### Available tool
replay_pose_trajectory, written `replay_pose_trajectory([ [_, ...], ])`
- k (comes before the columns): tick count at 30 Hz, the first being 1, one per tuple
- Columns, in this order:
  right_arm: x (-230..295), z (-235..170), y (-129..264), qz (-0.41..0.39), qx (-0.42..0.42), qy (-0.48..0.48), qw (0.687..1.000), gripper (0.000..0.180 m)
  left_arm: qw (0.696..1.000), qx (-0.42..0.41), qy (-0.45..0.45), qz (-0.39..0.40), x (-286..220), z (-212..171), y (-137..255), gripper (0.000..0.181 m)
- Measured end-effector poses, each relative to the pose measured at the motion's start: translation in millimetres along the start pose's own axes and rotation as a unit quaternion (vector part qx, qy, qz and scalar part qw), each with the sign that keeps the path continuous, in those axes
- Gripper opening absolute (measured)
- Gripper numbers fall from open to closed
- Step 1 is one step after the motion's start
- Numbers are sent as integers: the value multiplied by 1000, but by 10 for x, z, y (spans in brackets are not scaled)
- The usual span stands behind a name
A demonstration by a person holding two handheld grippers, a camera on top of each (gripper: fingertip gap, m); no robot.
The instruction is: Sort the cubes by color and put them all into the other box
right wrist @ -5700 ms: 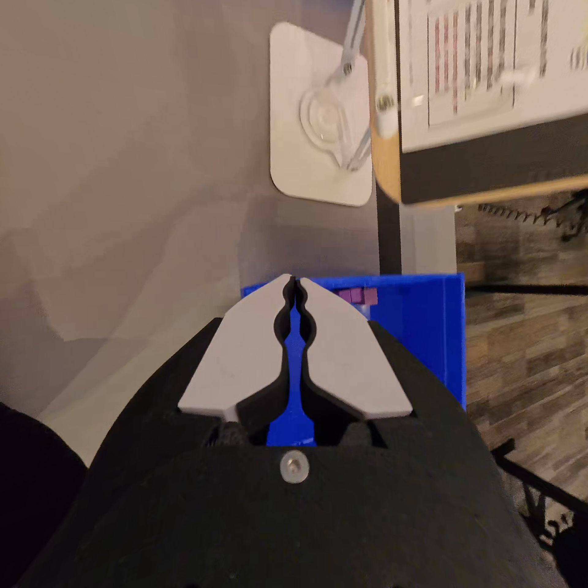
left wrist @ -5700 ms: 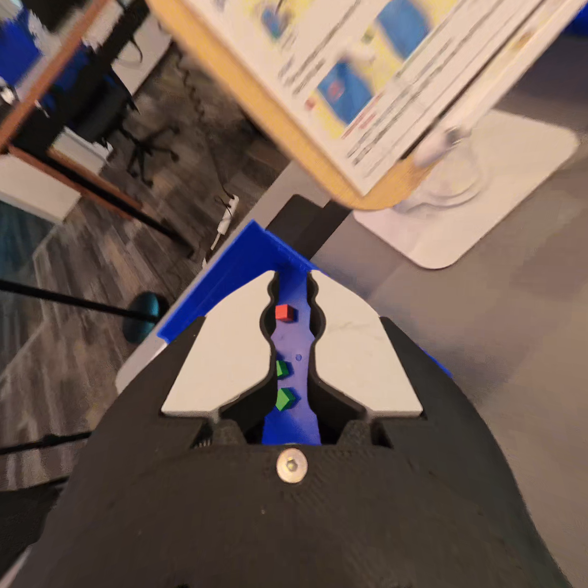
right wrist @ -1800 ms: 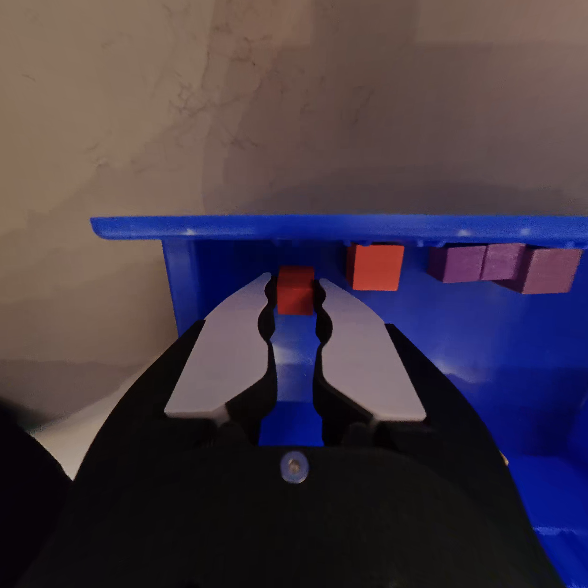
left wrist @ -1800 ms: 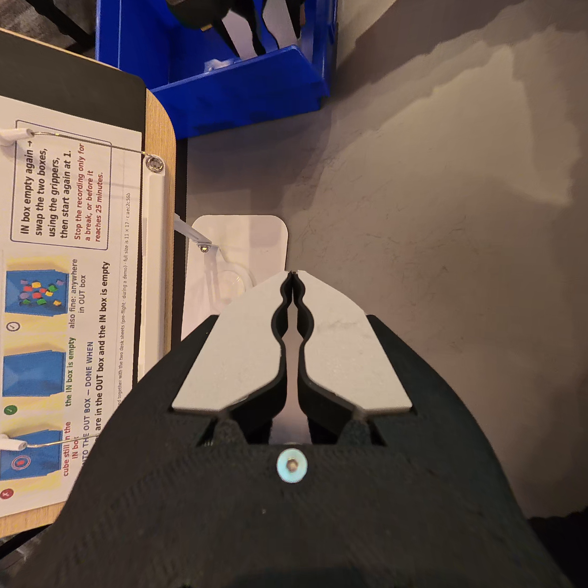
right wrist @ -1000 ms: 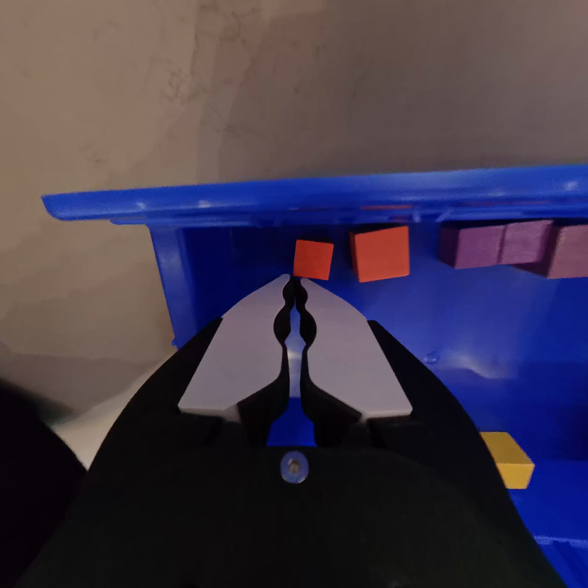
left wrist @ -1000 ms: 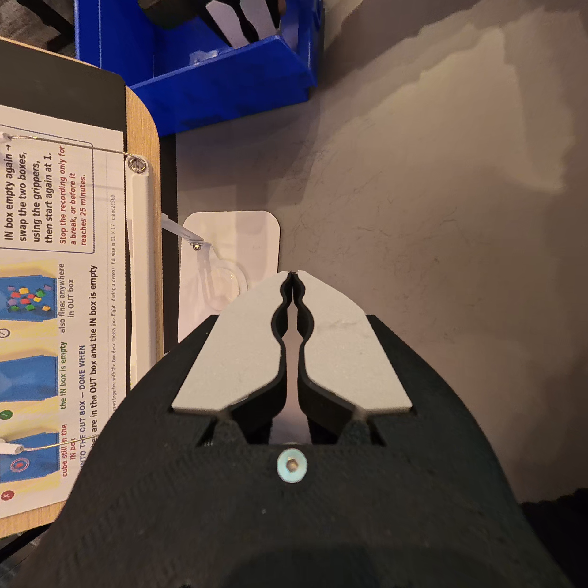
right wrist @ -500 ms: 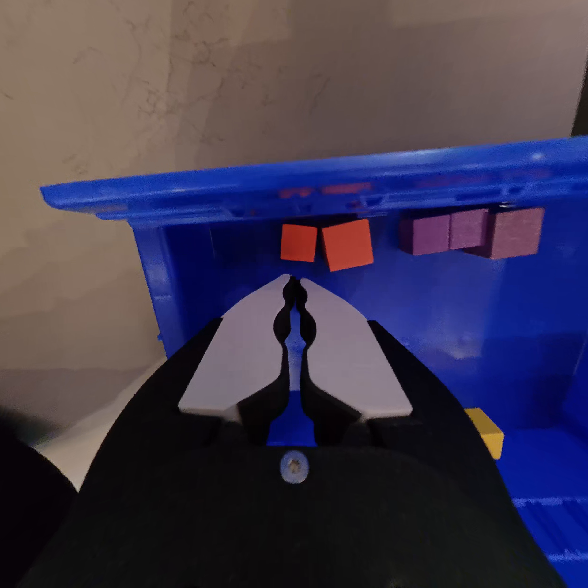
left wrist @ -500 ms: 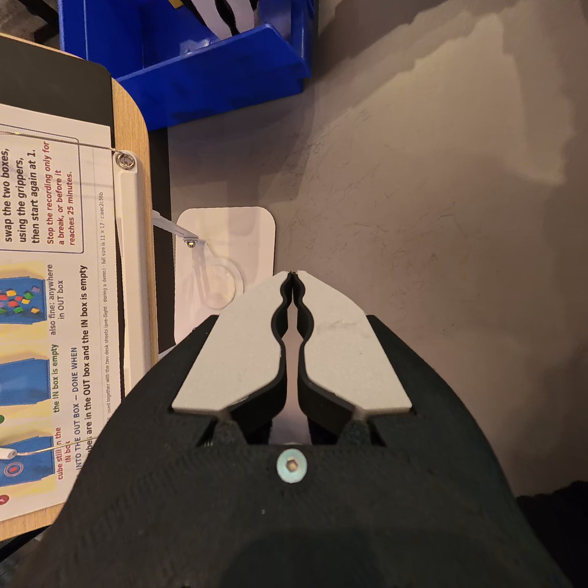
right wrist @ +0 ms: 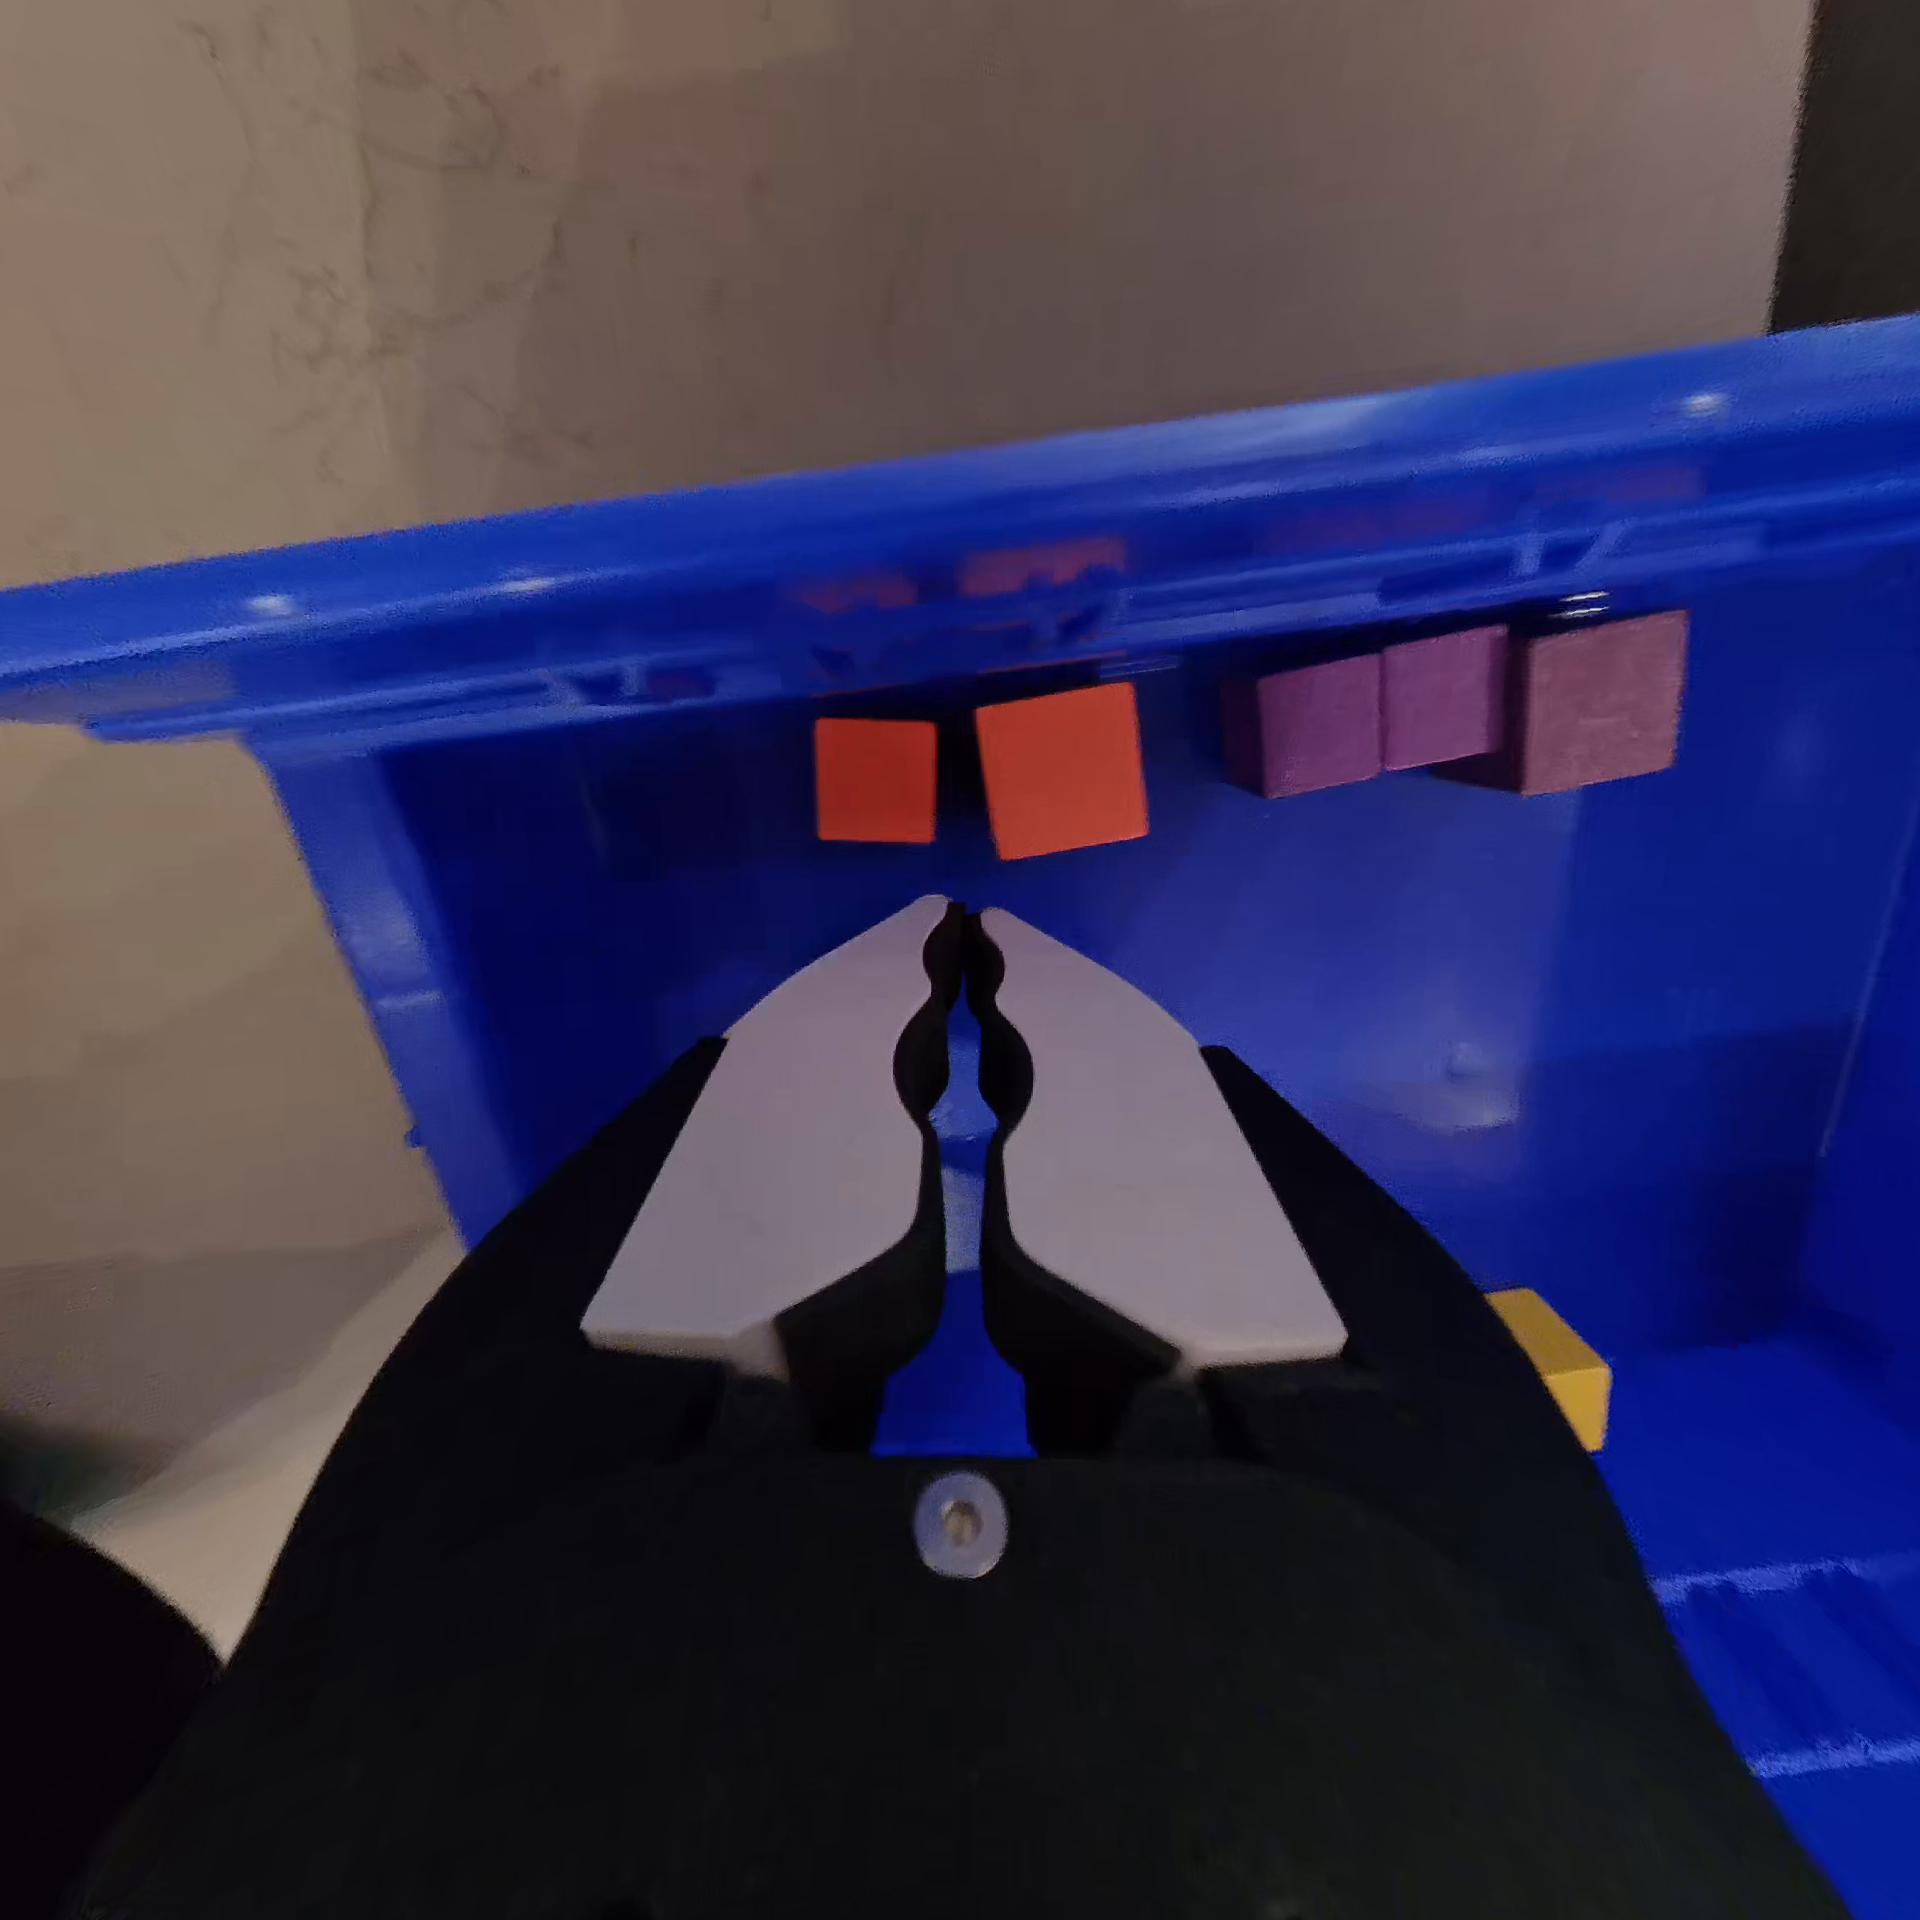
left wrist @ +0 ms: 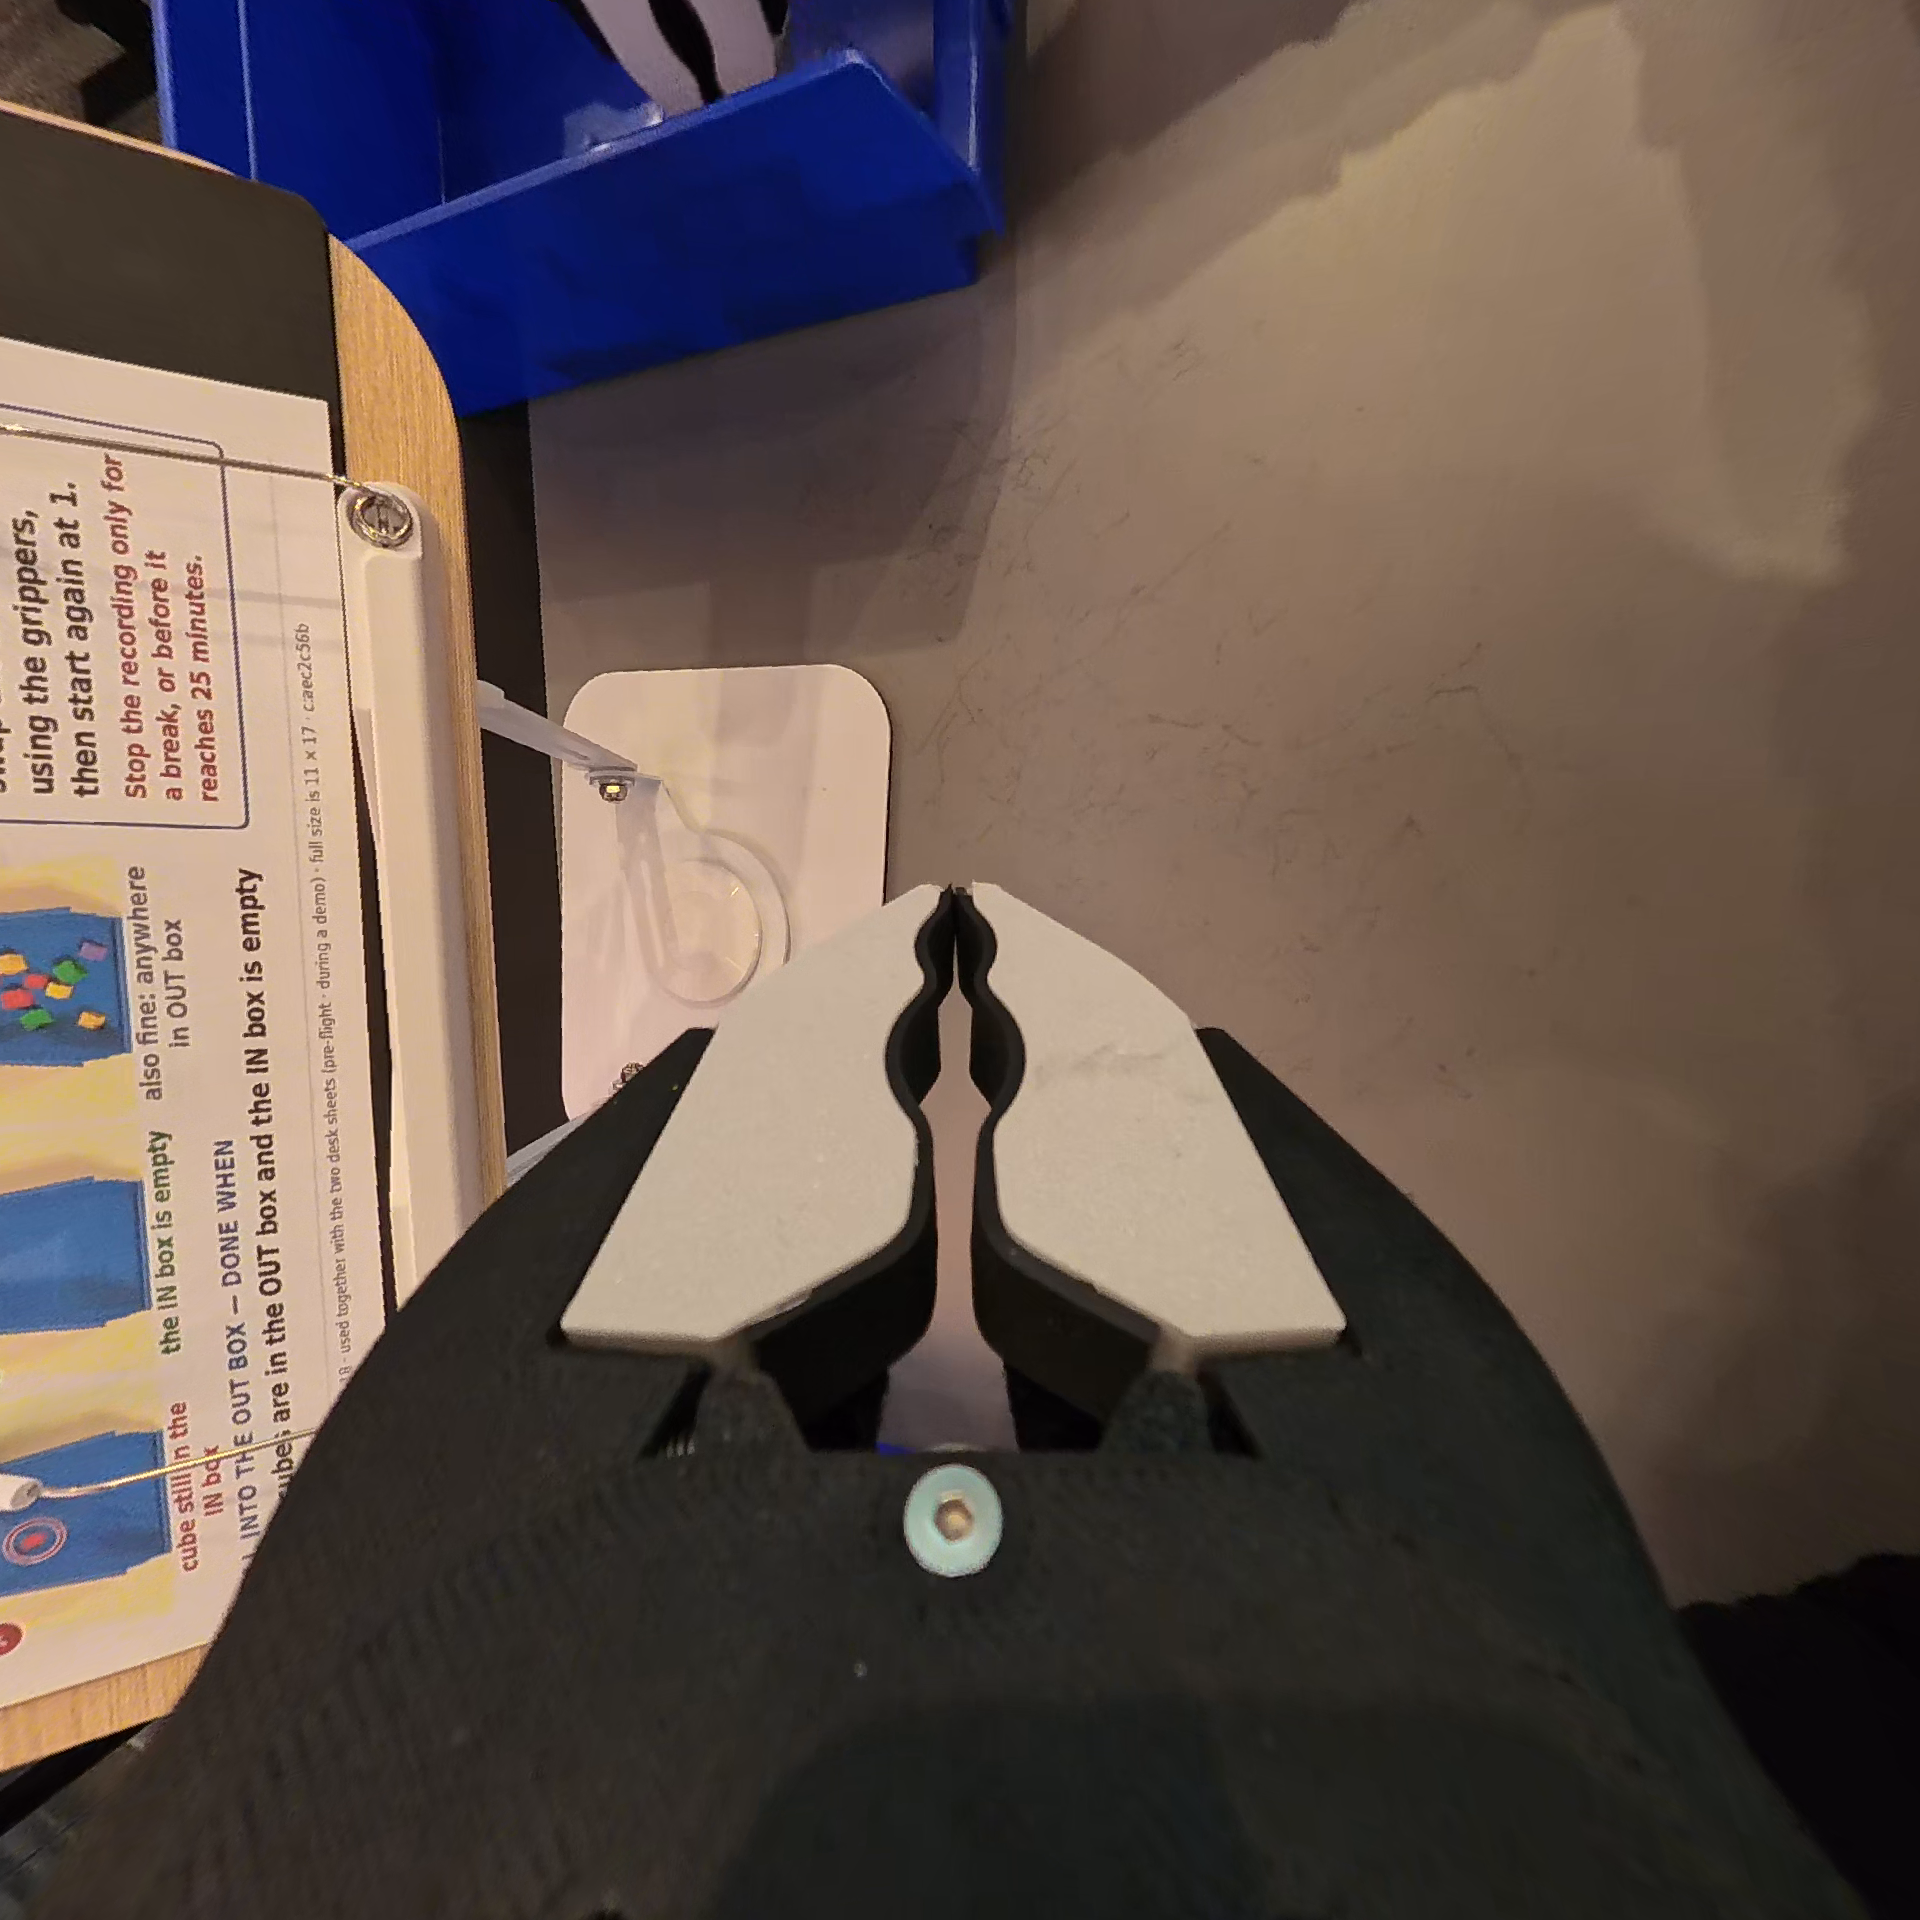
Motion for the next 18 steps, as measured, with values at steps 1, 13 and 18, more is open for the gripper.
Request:
replay_pose_trajectory([
  [1, 53, -3, 10, 15, 3, 1, 1000, 0, 1000, 1, 0, 0, 0, -4, 3, 0],
  [13, 173, 108, -90, 44, 0, 33, 998, 0, 1000, 5, -3, -3, -24, 1, -11, 0],
  [18, 158, 111, -101, 42, 0, 30, 999, 0, 1000, 7, -4, -6, -37, 3, -24, 0],
])
Point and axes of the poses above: each gripper's, where its closed fingertips meet, y back along the fingers, z out of its top, x = y × z across the jaws, the point moved 4 cm from there along y, back along the fingers, and after that the axes turned 1 degree about y, right-handed, at the moved point
